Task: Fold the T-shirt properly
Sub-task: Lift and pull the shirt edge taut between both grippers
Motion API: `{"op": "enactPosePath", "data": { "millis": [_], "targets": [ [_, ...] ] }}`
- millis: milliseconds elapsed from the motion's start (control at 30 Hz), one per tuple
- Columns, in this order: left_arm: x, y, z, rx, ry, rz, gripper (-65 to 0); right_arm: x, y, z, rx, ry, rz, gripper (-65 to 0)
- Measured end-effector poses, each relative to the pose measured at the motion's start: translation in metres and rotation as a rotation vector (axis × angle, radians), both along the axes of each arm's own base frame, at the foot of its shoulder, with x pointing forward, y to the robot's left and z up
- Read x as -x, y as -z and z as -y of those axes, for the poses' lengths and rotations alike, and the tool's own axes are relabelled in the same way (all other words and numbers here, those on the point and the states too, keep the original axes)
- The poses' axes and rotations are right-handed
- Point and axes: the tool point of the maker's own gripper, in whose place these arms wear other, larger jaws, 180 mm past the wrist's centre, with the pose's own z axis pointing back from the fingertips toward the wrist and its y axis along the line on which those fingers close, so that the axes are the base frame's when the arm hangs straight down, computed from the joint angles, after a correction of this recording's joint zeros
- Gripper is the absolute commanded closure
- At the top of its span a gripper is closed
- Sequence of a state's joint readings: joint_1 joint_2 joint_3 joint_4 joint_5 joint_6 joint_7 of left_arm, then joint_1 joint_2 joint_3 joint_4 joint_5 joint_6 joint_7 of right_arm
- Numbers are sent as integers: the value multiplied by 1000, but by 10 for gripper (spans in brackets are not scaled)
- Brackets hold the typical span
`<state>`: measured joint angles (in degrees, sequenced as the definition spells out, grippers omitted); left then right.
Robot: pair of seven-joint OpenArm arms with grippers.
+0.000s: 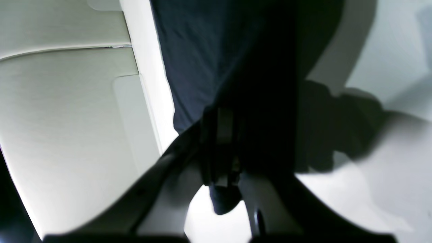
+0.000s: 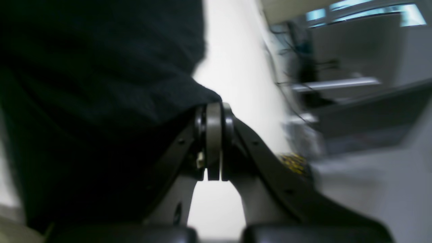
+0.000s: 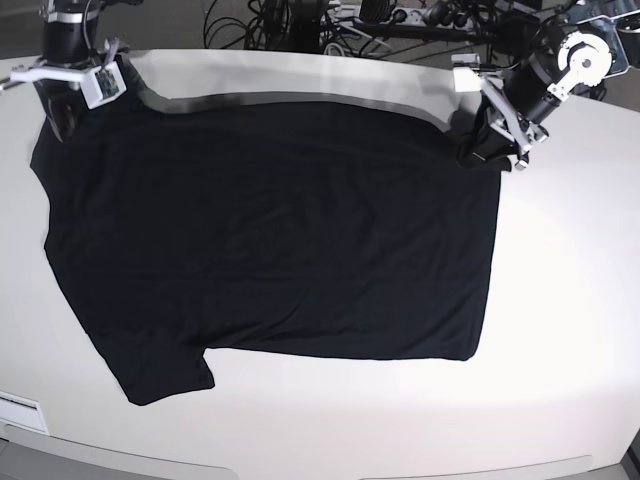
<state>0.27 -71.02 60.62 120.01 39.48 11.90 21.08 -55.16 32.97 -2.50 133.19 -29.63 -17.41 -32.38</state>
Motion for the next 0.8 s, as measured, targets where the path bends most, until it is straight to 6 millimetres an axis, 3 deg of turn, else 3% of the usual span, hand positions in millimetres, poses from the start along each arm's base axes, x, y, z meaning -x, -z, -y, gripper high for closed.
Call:
{"op": "enactPosePath", "data": {
  "millis": [167,333,433,600,800],
  "targets": [
    [-9,-6,7,32,-10,30,0,-14,7,-17,-78,-71,-24,0],
    [-34,-20,6,62,-9,37,0,-31,-4,-24,-122,-93,43,0],
    [-42,-25,10,103,10,37,0,-33,5,-38,-199,-142,-4,0],
    [-69,-8,4,137,-81,30,0,-53,5,-40,-249,-157,35,0],
    [-83,24,4,150,-118,9,0,-63,38,-22,-239,-122,-23,0]
  ]
}}
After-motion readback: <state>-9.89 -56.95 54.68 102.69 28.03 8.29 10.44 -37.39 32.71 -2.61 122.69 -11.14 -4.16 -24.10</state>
